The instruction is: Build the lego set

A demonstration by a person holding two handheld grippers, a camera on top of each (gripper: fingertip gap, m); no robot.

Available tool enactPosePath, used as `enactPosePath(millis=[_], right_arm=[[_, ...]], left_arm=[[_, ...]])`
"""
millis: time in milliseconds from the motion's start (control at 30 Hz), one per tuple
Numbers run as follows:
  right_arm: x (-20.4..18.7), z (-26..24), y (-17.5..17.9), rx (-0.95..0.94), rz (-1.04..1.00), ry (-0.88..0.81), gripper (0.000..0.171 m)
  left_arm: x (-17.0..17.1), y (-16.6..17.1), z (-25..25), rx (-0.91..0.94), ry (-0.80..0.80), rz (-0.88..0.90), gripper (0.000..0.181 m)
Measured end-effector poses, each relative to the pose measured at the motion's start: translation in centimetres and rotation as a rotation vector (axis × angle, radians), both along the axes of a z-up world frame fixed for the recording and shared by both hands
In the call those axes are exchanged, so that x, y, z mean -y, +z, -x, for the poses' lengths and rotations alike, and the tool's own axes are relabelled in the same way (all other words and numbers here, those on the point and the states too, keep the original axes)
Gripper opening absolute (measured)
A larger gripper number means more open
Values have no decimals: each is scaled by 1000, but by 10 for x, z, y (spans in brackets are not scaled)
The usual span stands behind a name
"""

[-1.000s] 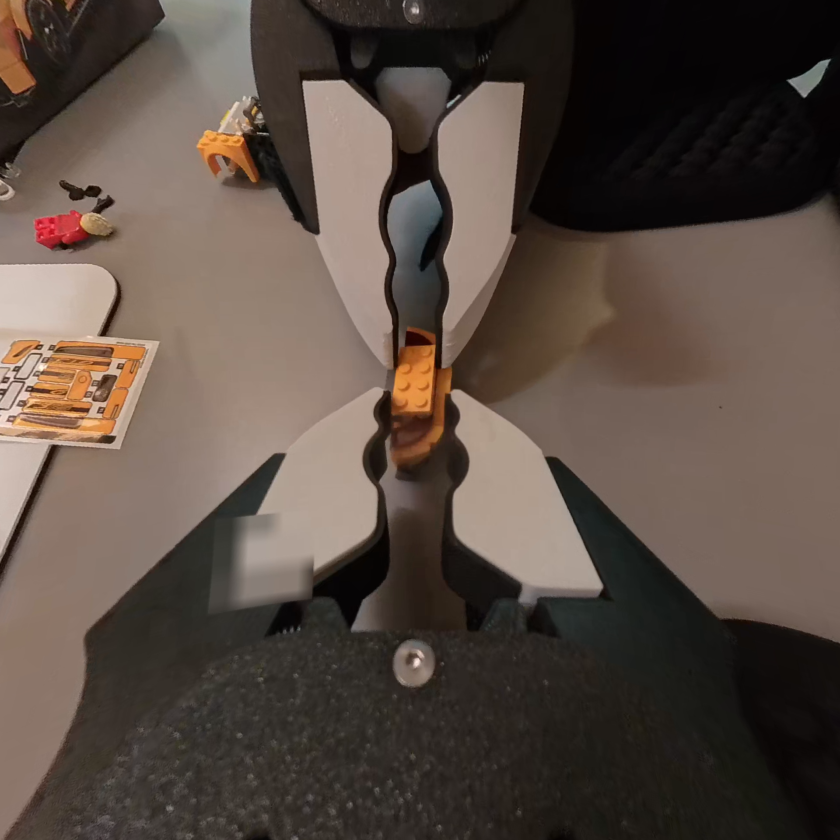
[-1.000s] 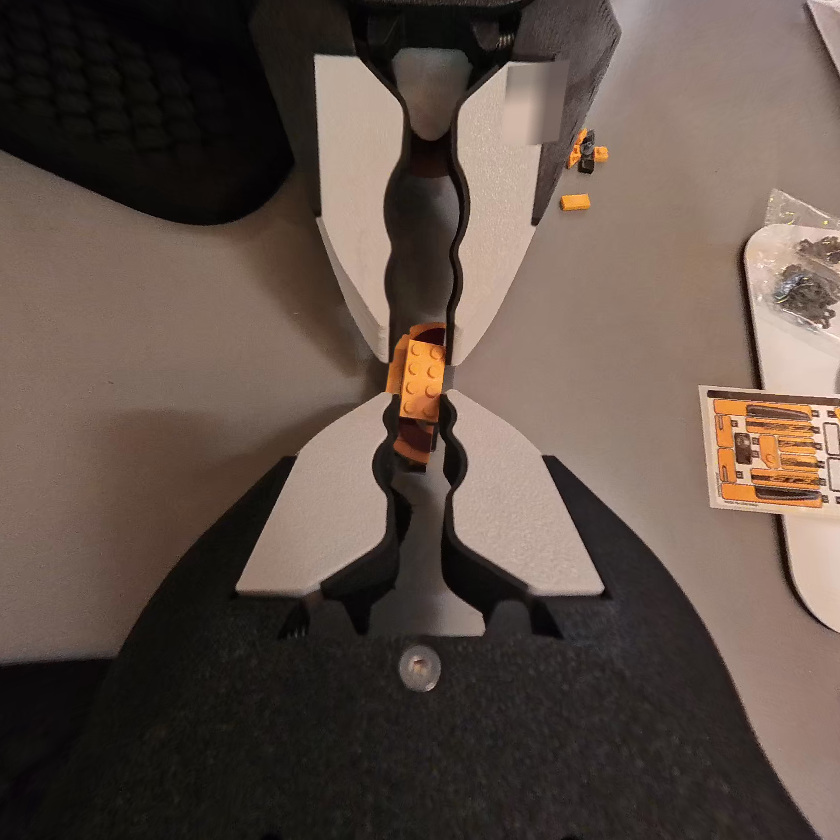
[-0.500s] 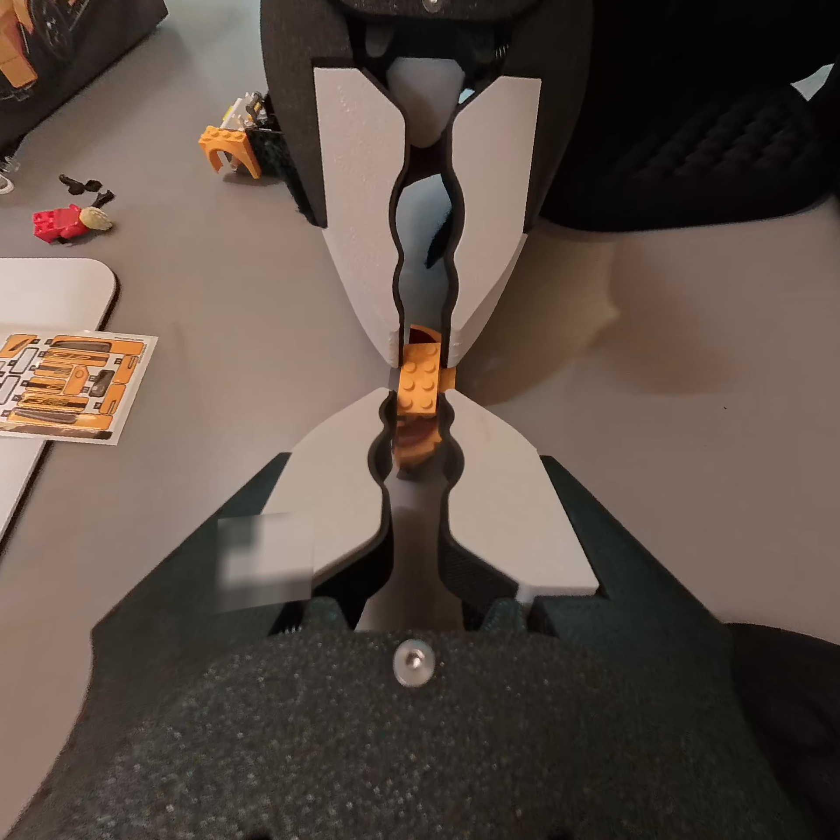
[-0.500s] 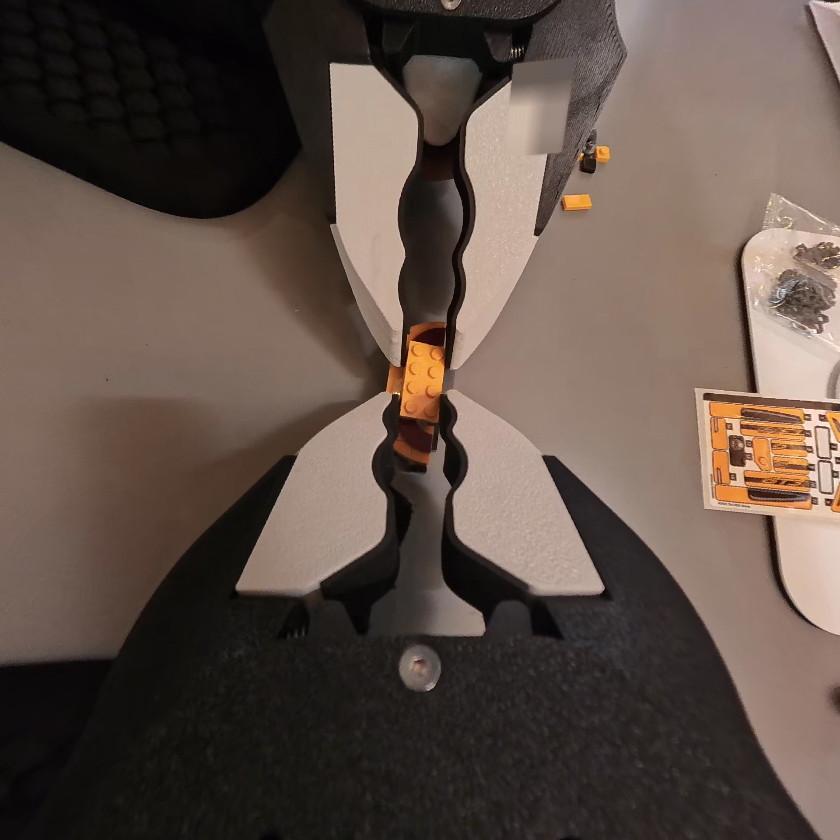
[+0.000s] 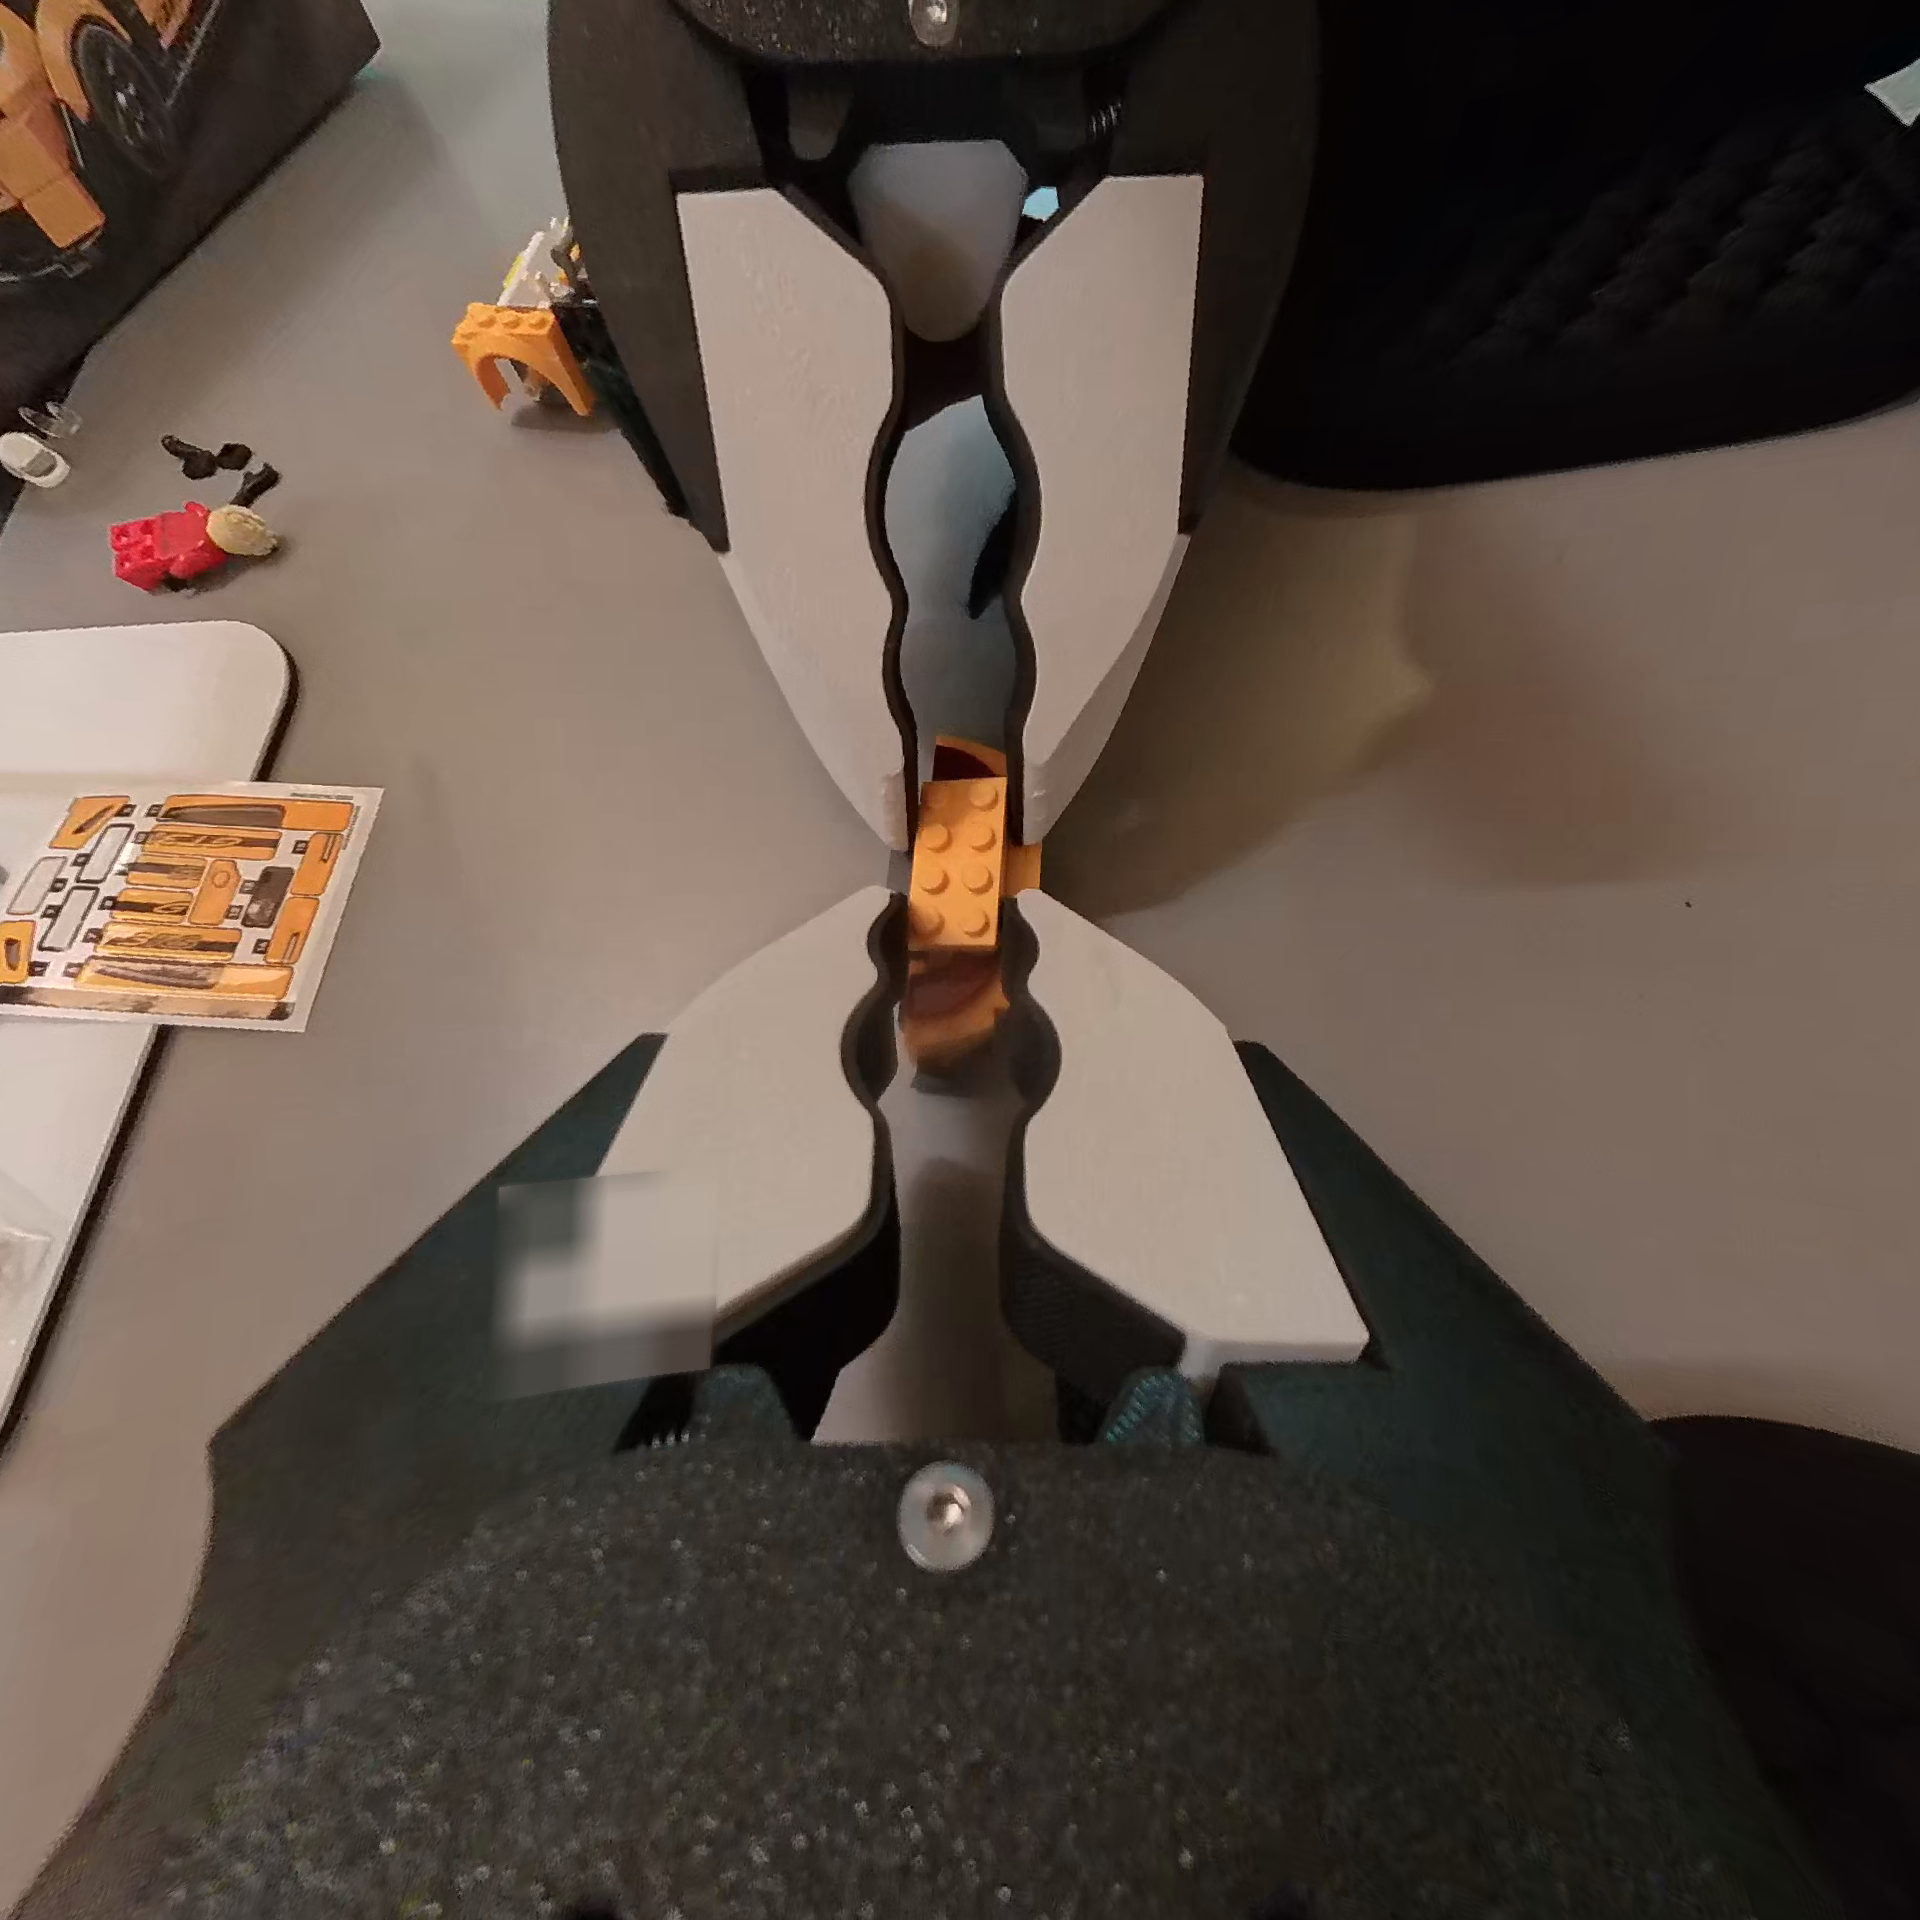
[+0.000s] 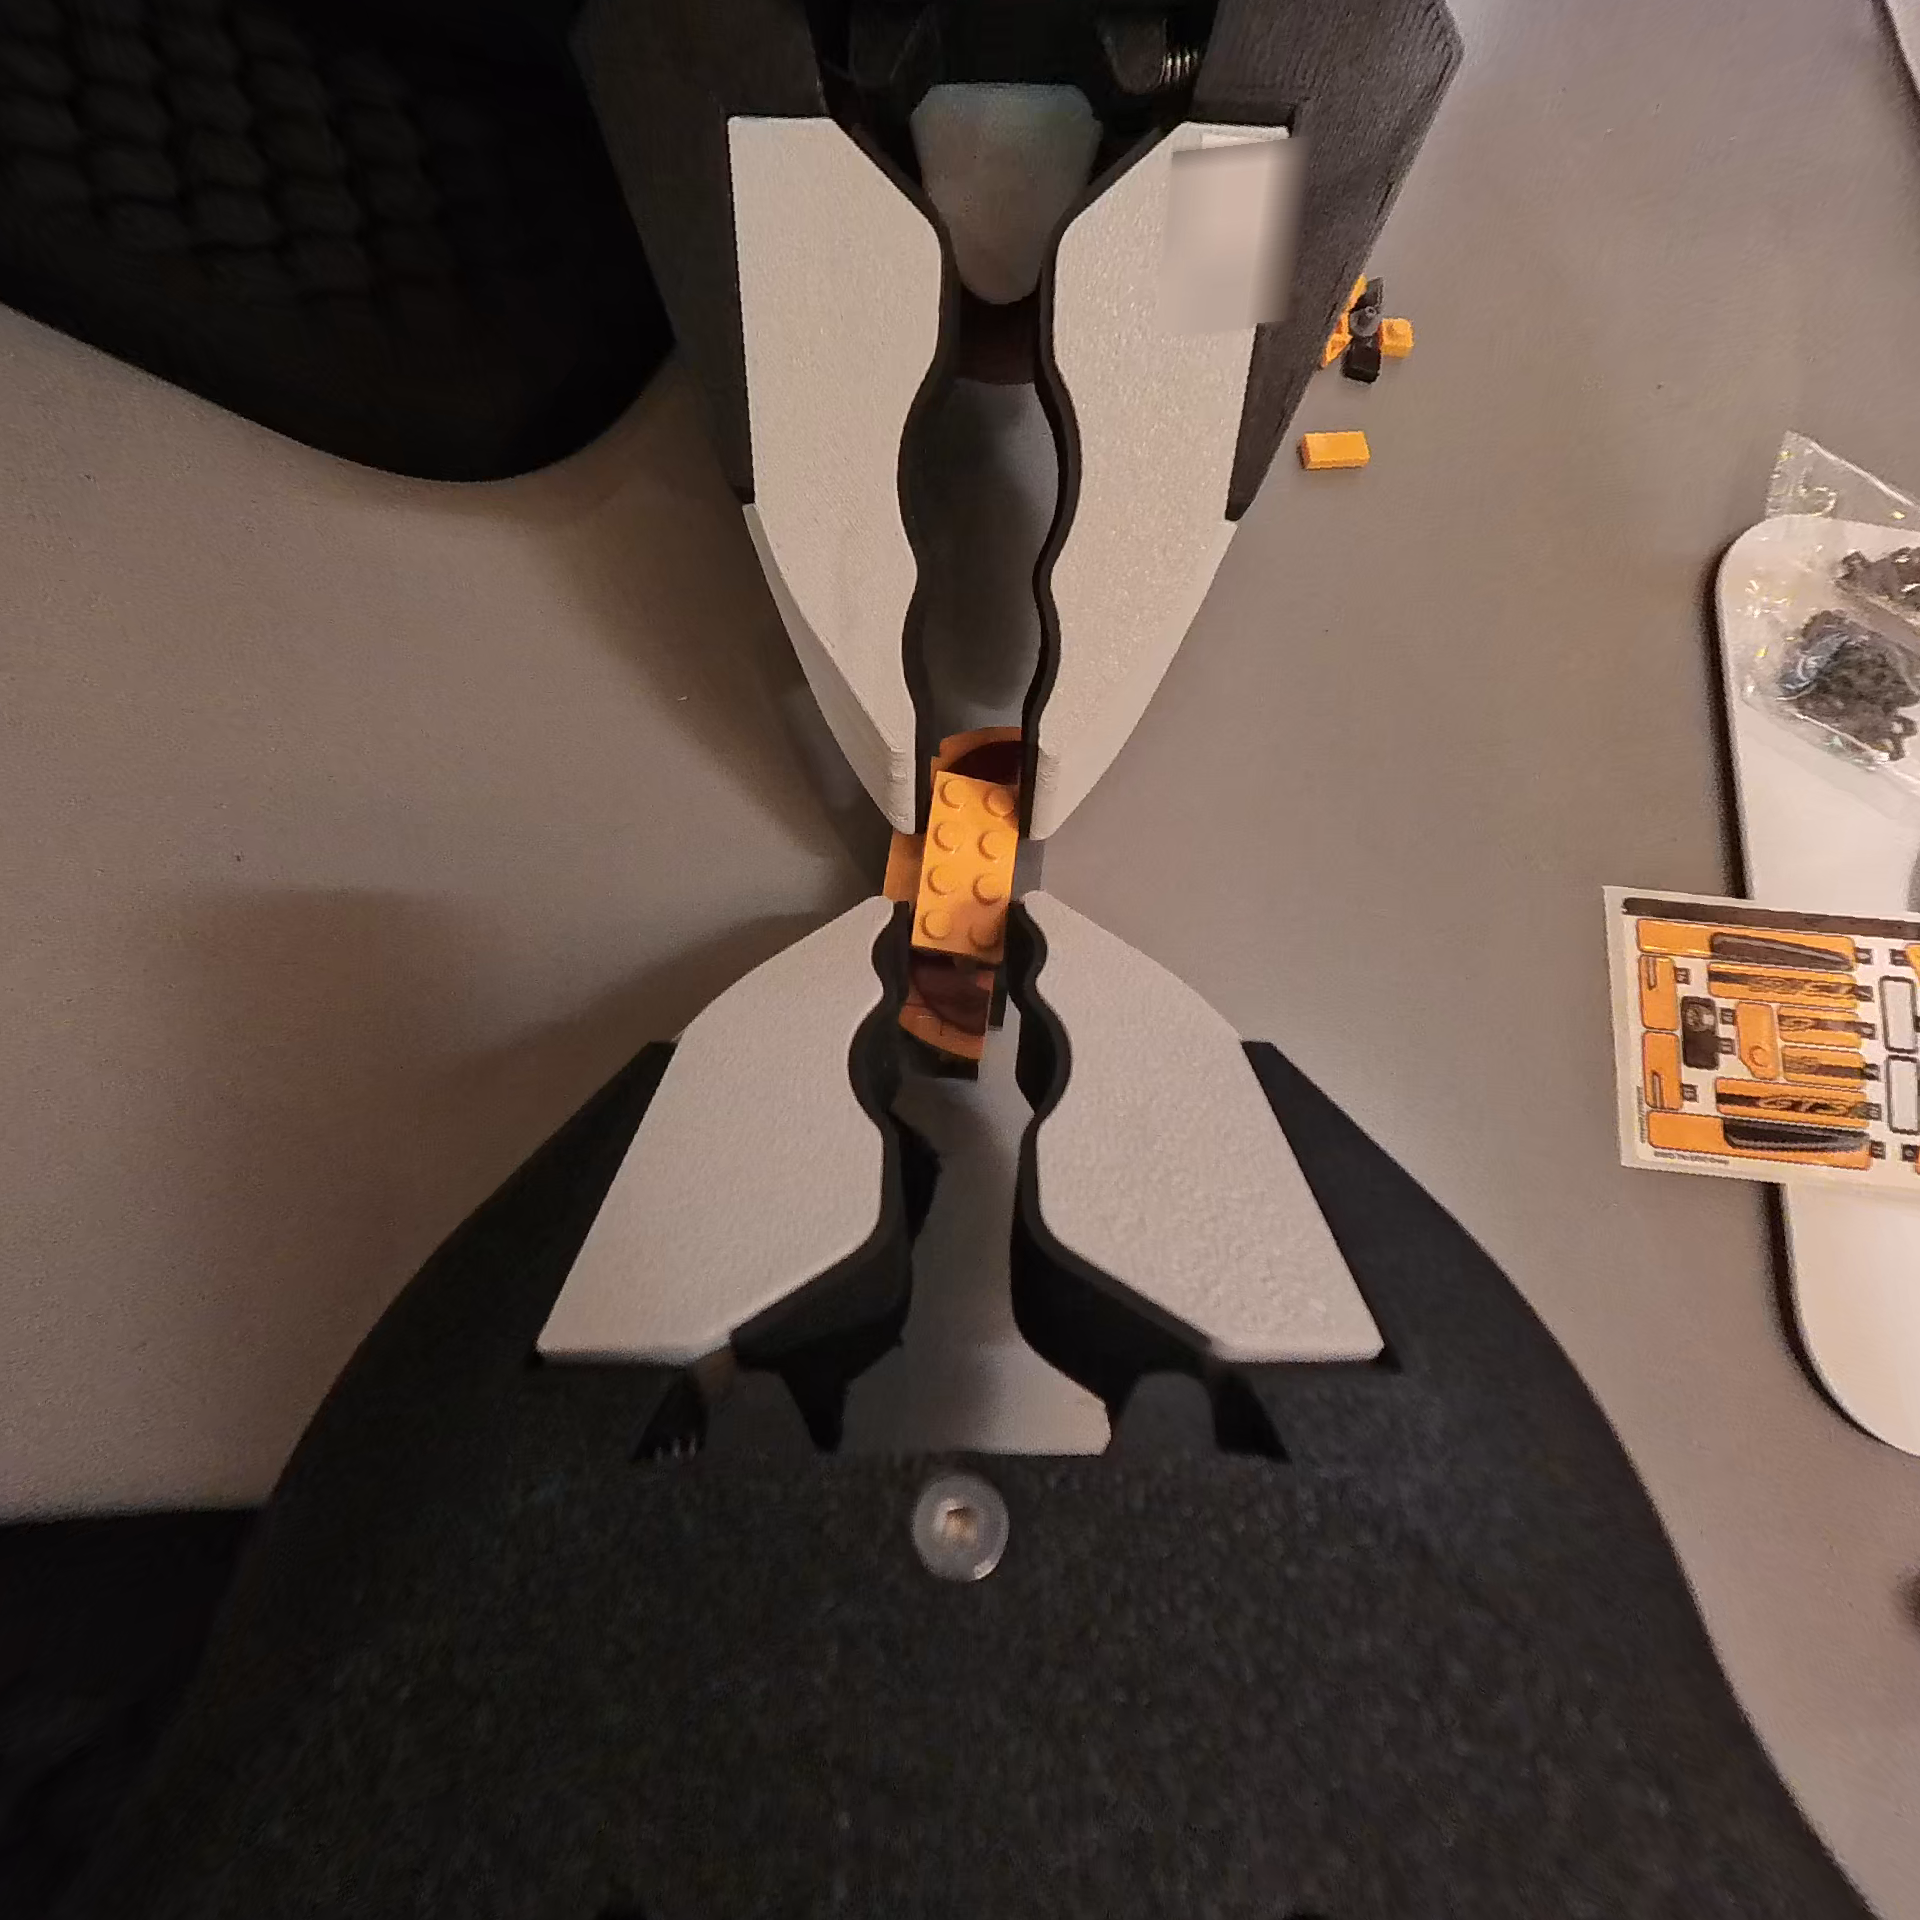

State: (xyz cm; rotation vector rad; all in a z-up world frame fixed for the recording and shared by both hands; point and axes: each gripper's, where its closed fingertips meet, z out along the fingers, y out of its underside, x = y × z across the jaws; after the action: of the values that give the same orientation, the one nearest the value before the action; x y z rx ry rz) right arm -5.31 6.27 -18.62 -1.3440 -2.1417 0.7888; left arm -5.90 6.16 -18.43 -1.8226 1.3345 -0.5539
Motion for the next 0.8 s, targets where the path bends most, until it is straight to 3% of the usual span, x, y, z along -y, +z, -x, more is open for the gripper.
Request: enactPosePath(millis=[333, 500, 700, 800], right_arm=[[-12, 4, 25, -99, 224, -84, 17], [-14, 2, 22, -91, 194, -77, 16], [-7, 3, 34, -218, 26, 27, 20], [-4, 4, 35, -243, -17, 47, 10]], left_arm=[[-9, 25, 3, 364, 96, 376, 17], [-7, 24, 5, 447, 108, 524, 16], [-2, 31, 4, 586, 90, 744, 16], [3, 35, 1, 633, 58, 811, 16]])
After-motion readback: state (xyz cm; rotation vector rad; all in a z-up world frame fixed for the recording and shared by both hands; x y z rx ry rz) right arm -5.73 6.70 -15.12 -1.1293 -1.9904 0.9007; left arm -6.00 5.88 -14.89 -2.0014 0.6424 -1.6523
